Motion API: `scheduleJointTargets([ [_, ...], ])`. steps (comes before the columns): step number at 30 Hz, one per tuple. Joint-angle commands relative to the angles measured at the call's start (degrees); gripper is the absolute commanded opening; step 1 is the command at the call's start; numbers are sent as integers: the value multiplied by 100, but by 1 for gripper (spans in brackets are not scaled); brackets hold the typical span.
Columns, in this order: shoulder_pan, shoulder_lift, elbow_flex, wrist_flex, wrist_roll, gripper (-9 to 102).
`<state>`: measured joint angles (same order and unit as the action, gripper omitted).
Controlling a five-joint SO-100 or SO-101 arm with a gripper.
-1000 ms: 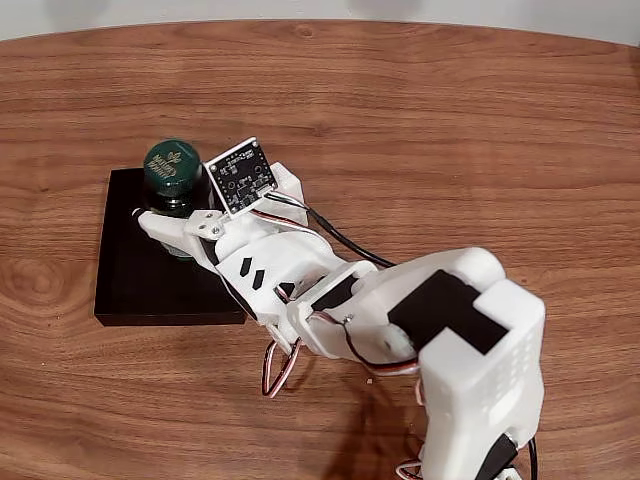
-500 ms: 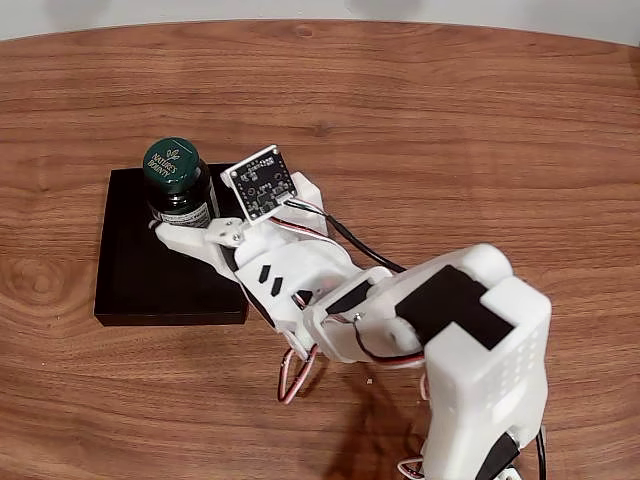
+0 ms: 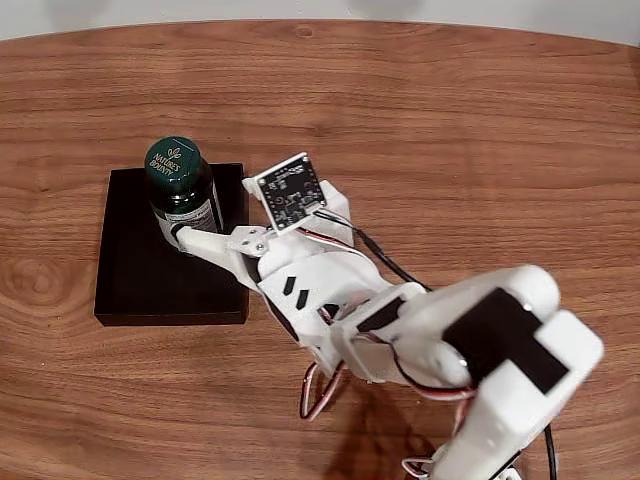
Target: Pick up the pill bottle and place it in the black box.
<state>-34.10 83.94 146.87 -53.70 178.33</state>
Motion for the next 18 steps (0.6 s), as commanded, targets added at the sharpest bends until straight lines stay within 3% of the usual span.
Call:
scheduleJointTargets([
  [1,246,1011,176,167,35,31],
  [10,1090,2821,817,1441,9,30],
  [18,1872,3788,1485,1854,316,31],
])
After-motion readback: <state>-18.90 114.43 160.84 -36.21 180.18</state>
